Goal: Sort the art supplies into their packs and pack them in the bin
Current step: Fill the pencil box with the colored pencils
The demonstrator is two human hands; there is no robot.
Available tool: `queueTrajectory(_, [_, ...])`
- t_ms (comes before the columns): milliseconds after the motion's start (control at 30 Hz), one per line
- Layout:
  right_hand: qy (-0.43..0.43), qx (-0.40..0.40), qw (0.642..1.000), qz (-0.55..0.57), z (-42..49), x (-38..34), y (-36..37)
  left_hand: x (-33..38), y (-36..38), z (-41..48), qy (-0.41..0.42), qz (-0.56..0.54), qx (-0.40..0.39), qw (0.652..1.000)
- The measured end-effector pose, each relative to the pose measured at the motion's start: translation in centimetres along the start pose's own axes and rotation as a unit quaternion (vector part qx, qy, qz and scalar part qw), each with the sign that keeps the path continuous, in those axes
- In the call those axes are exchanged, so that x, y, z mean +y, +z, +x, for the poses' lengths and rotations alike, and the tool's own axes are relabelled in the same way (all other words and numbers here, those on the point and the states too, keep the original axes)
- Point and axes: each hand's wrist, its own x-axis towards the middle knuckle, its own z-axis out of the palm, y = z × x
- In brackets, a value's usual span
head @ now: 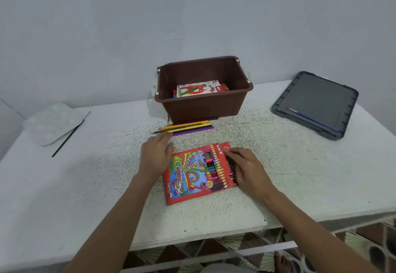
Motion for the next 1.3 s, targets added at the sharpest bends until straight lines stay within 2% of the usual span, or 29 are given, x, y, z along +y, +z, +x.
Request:
queueTrajectory(167, [0.001,0.007,1.0,0.007,0.1,-0.1,-0.1,0.4,-0.1,0.9,0.048,0.11,-0.004,0.993])
queueTrajectory(433, [0.009,0.006,1.0,0.009,0.1,-0.2,-0.2,1.5,-0.4,1.2,0.05,0.102,-0.019,0.993])
queueTrajectory(567, [0.014,-0.001,1.0,0.013,0.1,-0.2,-0.2,2.0,-0.7,1.1,0.061,0.097,0.001,0.993])
queueTrajectory(633, [0.02,-0.002,1.0,0.011,0.1,-0.2,-0.2,2.5,-0.8,0.8,0.056,0.03,0.024,0.998])
queueTrajectory(733, [0.027,-0.002,1.0,0.016,0.2,-0.5,-0.3,3.9,-1.6,0.3,-0.018,-0.171,0.05,0.984])
queueTrajectory(833, [0.042,0.012,0.998,0.041,0.6,-0.8,-0.6,5.1,-2.3,-0.1,-0.089,-0.342,0.043,0.935])
queueTrajectory(933, [0.042,0.047,0.997,0.044,1.5,-1.5,-0.7,5.6,-2.6,-0.4,-0.142,-0.494,-0.014,0.858])
queueTrajectory(1000, [0.03,0.064,0.997,0.037,2.1,-2.1,-0.8,5.7,-2.6,-0.9,-0.156,-0.54,-0.045,0.826])
queueTrajectory(1067, [0.004,0.07,0.997,0.026,2.7,-2.7,-0.9,6.1,-2.4,-1.4,-0.156,-0.559,-0.064,0.812])
queueTrajectory(1300, [-0.06,0.055,0.997,0.01,3.7,-3.7,-0.6,7.7,-1.9,-1.8,-0.133,-0.57,-0.089,0.806])
